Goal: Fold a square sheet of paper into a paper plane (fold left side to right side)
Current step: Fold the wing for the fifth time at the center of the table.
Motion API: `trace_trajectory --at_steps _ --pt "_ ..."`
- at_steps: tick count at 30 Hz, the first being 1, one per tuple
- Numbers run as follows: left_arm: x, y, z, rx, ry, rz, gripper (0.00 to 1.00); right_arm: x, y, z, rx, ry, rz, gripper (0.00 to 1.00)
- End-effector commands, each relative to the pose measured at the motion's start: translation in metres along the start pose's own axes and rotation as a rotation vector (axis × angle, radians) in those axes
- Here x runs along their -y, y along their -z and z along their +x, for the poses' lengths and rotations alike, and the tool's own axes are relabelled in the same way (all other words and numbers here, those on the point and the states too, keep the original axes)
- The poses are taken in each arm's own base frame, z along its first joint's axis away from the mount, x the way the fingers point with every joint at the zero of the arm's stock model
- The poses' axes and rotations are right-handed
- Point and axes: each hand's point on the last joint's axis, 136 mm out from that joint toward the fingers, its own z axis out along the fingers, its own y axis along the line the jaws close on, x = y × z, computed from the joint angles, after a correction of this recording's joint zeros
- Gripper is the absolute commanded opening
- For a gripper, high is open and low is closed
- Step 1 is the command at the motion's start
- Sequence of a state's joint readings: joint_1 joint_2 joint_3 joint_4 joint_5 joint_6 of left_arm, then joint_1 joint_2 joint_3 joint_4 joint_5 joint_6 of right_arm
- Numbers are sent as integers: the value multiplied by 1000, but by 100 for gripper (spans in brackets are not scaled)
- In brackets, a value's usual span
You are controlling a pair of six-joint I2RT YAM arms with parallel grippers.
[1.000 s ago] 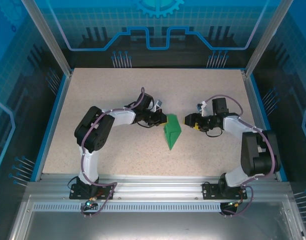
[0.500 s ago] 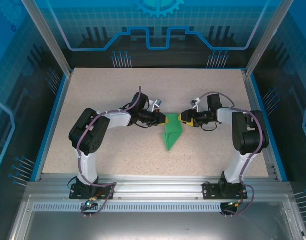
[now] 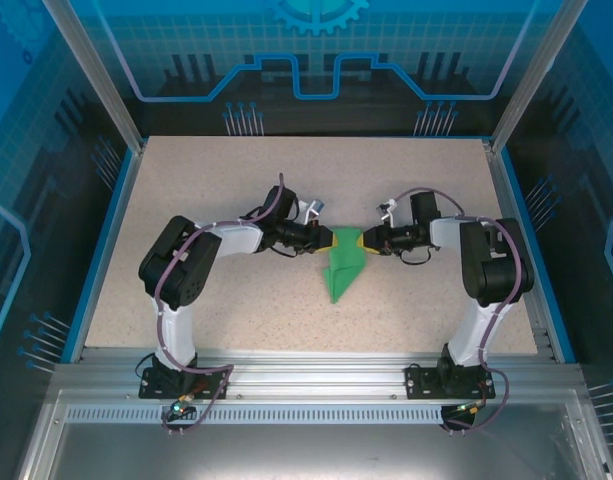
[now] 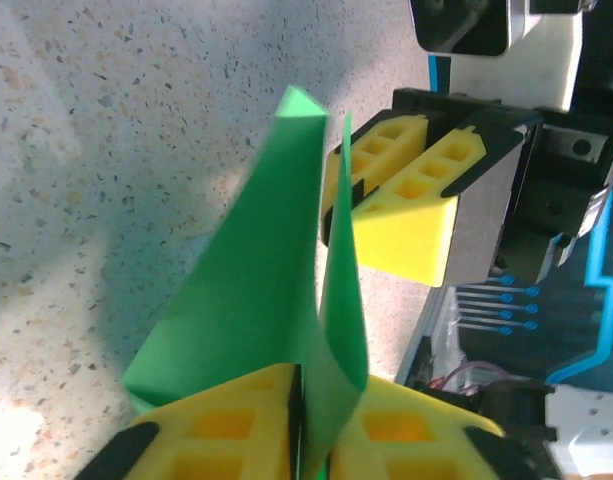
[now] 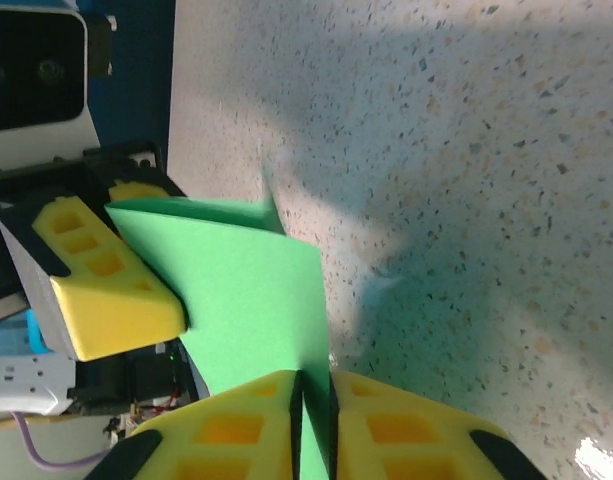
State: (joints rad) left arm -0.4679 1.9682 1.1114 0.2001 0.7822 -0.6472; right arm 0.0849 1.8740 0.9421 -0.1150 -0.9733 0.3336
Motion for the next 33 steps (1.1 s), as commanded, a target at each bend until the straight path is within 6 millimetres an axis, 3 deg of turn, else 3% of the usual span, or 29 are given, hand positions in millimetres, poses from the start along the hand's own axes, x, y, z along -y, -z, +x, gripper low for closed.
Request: trace_trajectory --at_steps 1,4,6,10,14,18,22,27,33 --pt "3 9 -11 5 -46 -18 32 -9 2 6 -8 9 -6 11" --pt "6 28 -20 40 -84 -84 57 -12 6 5 7 8 25 7" --pt "9 45 -25 65 -117 -151 65 -13 9 5 16 2 56 7" --pt "18 76 -20 104 -211 -313 70 -16 14 8 21 -25 116 7" --pt "36 87 13 64 -356 -453 70 -20 14 11 7 -60 167 8" --pt "56 70 60 -20 -458 -523 70 -30 12 11 0 -71 203 10" --pt "64 46 93 -62 -506 -574 71 -31 10 12 -11 -117 251 10" --pt "50 15 110 -99 -525 -667 74 -31 7 12 -21 -170 282 10" --pt "36 -10 117 -128 -564 -760 74 -31 -1 15 -39 -174 320 10"
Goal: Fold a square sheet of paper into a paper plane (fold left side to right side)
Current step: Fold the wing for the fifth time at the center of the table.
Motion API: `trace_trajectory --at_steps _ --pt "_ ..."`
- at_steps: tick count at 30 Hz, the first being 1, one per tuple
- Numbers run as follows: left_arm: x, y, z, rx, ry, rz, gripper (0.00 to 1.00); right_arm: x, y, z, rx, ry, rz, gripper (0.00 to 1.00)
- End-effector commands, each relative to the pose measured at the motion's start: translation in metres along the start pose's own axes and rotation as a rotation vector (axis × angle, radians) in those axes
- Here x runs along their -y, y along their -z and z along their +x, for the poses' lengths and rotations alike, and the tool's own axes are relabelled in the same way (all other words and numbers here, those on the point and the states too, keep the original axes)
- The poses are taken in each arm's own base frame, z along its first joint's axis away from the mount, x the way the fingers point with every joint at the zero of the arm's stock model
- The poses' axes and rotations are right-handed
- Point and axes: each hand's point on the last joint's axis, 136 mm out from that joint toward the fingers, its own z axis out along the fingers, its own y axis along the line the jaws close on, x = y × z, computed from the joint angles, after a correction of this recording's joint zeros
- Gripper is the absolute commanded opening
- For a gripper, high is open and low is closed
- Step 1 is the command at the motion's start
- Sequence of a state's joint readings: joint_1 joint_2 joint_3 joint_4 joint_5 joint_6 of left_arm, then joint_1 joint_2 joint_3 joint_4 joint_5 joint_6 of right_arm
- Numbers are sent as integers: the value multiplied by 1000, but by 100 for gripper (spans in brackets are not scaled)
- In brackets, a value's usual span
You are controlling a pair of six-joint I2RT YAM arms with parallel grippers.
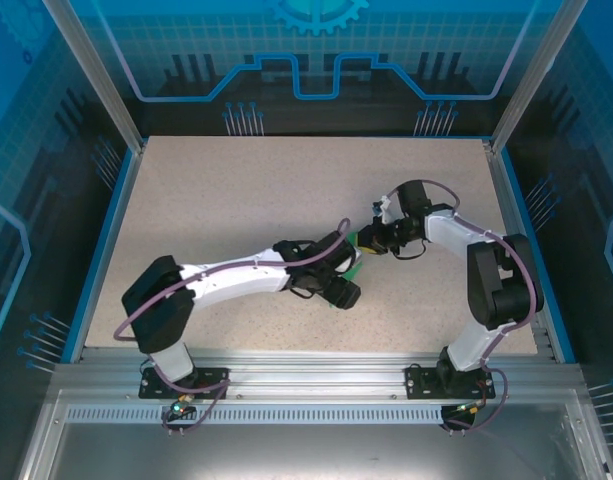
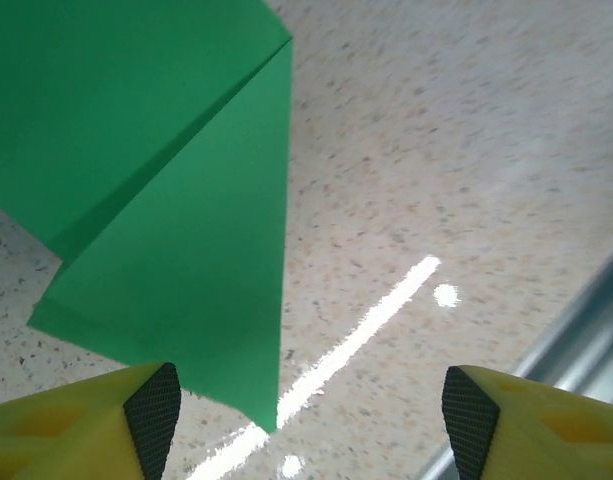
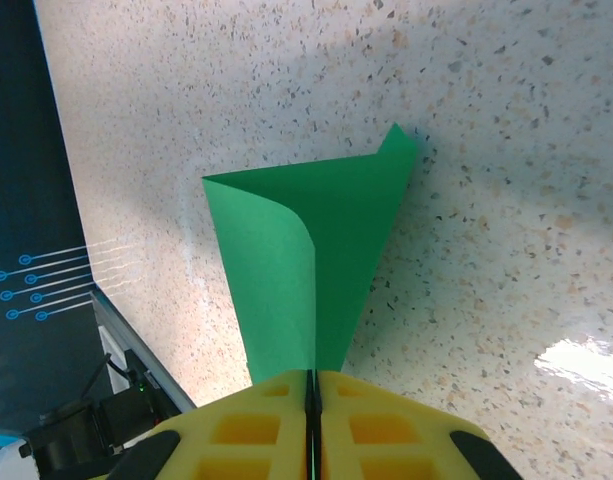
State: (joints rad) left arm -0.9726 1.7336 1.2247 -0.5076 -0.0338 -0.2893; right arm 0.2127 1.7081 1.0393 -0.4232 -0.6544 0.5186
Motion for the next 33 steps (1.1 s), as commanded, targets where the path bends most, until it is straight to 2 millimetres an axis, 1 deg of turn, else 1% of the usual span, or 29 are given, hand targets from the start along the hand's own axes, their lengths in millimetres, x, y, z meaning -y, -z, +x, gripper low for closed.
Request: trace_trajectory --at_steps 1,3,7,14,18,24,33 --pt "-5 -4 -6 9 2 -101 74 -4 -4 5 -25 -25 33 10" --pt "-10 -12 -4 -6 7 -134 73 -3 -8 6 -36 -28 37 10" --pt "-18 -22 -3 -22 14 -192 71 -2 -13 8 -46 -30 44 10" --pt "-20 -38 3 -63 11 -212 64 3 -18 10 -66 -25 67 11" --pt "-19 -43 5 -70 7 -212 58 7 -21 12 -76 -30 80 12" --pt "-19 -51 9 -85 -1 -228 53 12 -23 13 -81 -31 94 12" --pt "-18 -58 15 -104 -5 -237 46 19 -24 16 -87 -43 124 14"
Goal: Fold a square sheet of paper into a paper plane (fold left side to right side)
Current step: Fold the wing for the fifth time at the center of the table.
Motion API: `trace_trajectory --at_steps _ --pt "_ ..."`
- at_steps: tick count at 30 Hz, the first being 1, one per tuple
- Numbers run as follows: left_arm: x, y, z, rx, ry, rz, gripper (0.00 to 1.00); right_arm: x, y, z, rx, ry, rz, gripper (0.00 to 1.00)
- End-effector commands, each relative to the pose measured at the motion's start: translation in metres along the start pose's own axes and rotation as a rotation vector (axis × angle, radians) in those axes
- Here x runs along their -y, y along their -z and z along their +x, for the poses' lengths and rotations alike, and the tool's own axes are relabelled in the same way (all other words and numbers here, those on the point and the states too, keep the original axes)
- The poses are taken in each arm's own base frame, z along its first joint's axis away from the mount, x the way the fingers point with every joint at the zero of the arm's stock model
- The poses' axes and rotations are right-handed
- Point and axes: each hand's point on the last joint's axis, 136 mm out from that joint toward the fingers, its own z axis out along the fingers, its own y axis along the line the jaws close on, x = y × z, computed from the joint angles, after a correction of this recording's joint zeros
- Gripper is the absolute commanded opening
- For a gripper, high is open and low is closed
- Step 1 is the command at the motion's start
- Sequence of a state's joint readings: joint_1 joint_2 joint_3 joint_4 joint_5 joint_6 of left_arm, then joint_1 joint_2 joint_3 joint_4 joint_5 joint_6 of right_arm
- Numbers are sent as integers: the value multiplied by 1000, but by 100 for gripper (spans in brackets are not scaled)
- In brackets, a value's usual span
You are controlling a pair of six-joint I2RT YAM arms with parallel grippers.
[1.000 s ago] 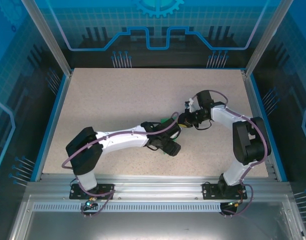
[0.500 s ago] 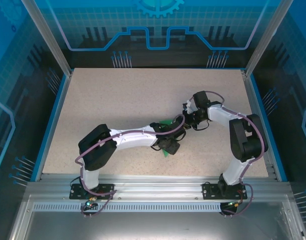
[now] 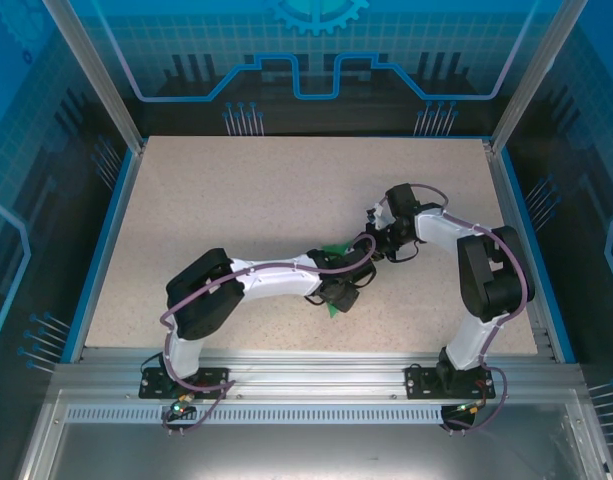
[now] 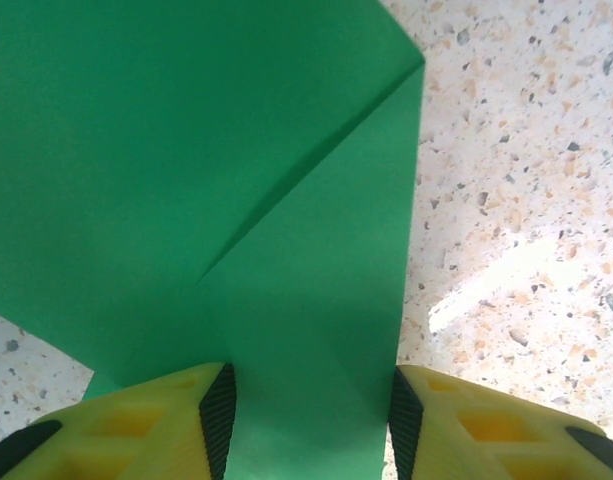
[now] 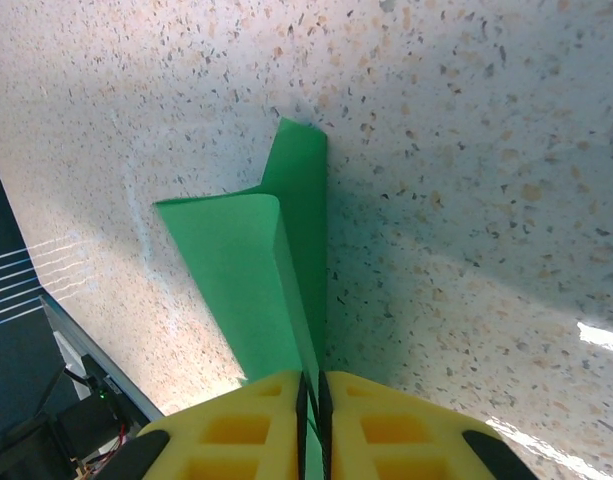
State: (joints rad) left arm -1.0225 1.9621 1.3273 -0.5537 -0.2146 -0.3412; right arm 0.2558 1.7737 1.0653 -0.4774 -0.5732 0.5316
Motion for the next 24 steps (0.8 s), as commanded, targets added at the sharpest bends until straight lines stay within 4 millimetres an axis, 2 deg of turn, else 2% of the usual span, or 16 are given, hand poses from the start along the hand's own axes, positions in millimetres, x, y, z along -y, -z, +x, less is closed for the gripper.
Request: trace_trajectory --at_steps 1,7,10,16,24 --pt "1 0 1 -10 -4 -24 46 1 -5 5 -27 1 22 14" --pt "-2 2 1 -3 4 -37 40 -2 -3 4 -26 6 16 16" --pt "-3 3 1 3 9 -35 38 -4 -2 3 -26 10 13 20" --pt "-3 3 1 6 14 -35 34 -1 12 -1 2 15 28 32" --pt "-5 6 0 23 37 -34 27 13 31 -3 46 -8 39 36"
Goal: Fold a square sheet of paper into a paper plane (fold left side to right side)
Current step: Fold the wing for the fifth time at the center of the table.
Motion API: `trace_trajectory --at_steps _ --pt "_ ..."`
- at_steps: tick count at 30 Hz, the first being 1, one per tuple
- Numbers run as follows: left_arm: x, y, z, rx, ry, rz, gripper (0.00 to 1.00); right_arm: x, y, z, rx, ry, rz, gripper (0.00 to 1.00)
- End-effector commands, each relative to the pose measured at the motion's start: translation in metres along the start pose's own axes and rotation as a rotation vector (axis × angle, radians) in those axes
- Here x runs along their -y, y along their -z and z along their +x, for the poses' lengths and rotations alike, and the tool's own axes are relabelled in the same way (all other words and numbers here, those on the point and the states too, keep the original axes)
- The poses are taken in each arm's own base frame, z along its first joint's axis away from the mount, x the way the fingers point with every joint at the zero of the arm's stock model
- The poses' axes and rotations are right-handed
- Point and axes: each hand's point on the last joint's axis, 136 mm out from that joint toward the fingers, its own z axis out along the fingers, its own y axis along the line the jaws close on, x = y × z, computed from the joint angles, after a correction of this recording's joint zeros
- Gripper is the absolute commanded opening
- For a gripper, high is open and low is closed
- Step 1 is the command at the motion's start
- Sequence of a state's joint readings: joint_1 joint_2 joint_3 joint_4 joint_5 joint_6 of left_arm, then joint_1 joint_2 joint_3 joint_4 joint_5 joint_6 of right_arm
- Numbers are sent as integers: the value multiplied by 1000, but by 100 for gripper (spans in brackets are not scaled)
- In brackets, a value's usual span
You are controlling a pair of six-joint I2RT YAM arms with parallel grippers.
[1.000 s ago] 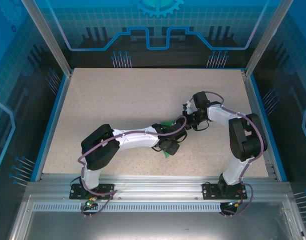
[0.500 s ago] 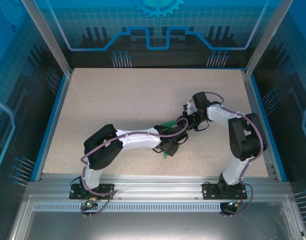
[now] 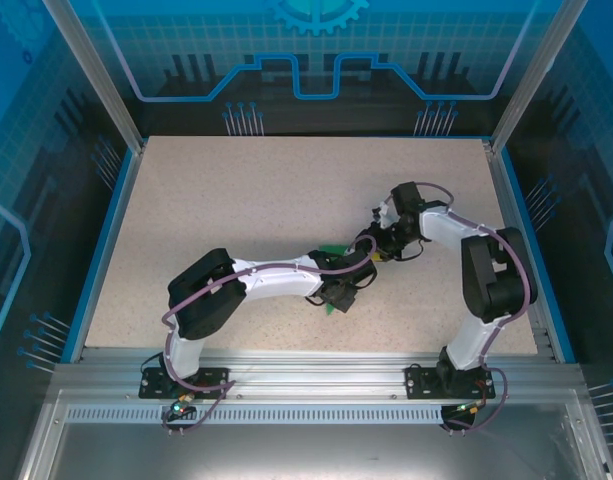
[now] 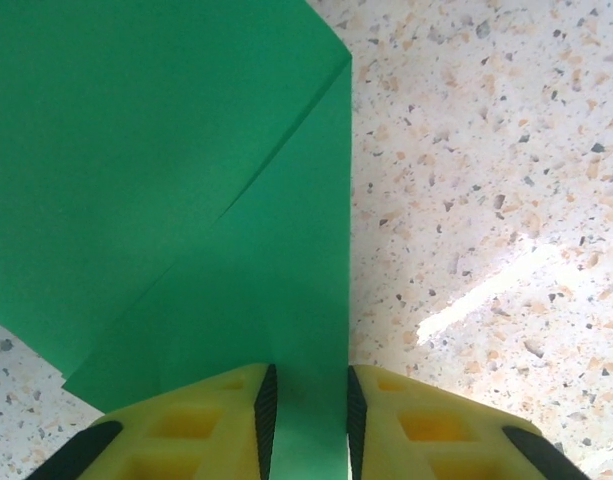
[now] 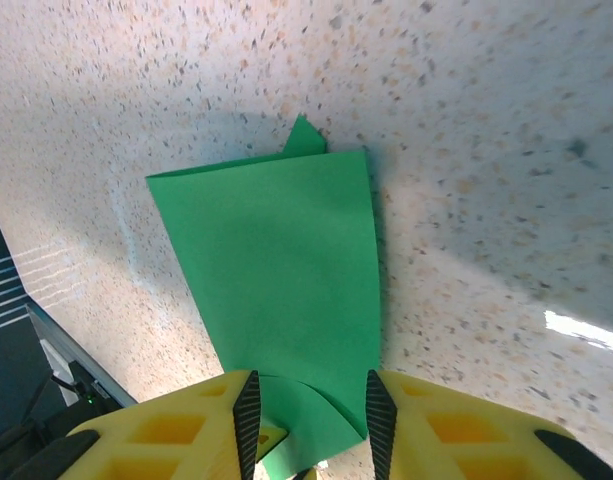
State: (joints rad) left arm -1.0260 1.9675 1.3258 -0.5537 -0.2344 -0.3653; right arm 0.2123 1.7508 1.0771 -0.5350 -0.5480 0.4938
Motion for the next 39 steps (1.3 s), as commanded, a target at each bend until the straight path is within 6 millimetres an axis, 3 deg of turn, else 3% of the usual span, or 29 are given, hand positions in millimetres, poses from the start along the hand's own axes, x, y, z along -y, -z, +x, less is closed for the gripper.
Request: trace_trajectory --at_steps 1,9,15,20,32,39 --pt "-4 8 0 24 24 -10 25 4 17 2 28 3 7 37" --pt "-14 25 -10 100 161 127 11 3 28 7 63 25 -53 44" --pt "-18 40 -22 157 259 316 3 -1 25 15 65 56 -110 49" --pt "-24 42 -26 167 356 471 0 -13 22 19 82 116 -167 56" --pt "-48 43 -32 220 579 690 0 -22 -19 36 32 151 -179 57" --pt "-61 42 -32 247 666 747 0 -34 -38 34 31 176 -163 57"
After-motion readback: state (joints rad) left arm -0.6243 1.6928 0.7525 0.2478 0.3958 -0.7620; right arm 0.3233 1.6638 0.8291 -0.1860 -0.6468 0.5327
